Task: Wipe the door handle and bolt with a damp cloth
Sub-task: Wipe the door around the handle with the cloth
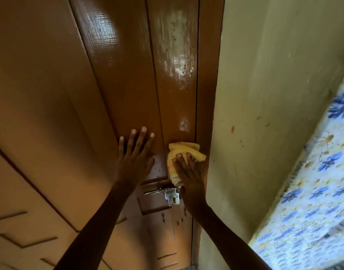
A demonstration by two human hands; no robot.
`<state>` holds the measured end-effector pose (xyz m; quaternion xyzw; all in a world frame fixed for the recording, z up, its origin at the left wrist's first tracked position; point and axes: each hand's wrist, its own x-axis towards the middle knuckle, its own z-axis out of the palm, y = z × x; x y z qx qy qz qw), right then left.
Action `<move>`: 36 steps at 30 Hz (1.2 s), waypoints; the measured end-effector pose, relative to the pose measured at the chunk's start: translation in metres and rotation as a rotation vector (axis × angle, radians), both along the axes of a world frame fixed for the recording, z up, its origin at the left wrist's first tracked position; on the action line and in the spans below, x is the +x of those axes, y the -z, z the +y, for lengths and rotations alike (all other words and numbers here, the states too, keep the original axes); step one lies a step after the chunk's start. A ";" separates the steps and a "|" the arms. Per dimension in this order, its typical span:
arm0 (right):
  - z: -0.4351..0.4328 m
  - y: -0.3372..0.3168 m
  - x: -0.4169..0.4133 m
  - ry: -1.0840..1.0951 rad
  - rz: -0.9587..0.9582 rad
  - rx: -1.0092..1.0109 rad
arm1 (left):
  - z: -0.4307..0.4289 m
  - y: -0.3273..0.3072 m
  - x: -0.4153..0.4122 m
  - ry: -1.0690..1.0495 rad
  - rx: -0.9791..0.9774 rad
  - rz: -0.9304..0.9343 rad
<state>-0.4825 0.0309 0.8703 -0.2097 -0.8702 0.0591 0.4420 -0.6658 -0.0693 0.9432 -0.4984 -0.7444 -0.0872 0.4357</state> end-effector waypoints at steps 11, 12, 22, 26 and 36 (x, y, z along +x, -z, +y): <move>0.022 -0.056 -0.004 -0.063 -0.089 0.169 | 0.012 0.015 -0.012 0.036 0.090 0.062; 0.027 -0.055 0.001 -0.083 -0.077 0.199 | 0.012 0.015 -0.013 0.043 0.097 0.063; 0.014 -0.067 -0.007 -0.047 0.072 0.014 | 0.014 0.018 -0.016 0.076 0.107 0.083; 0.036 -0.058 0.019 0.015 0.166 -0.078 | 0.015 0.020 -0.017 0.067 0.107 0.080; 0.023 -0.061 0.003 0.028 0.243 -0.079 | 0.013 0.018 -0.014 0.067 0.110 0.061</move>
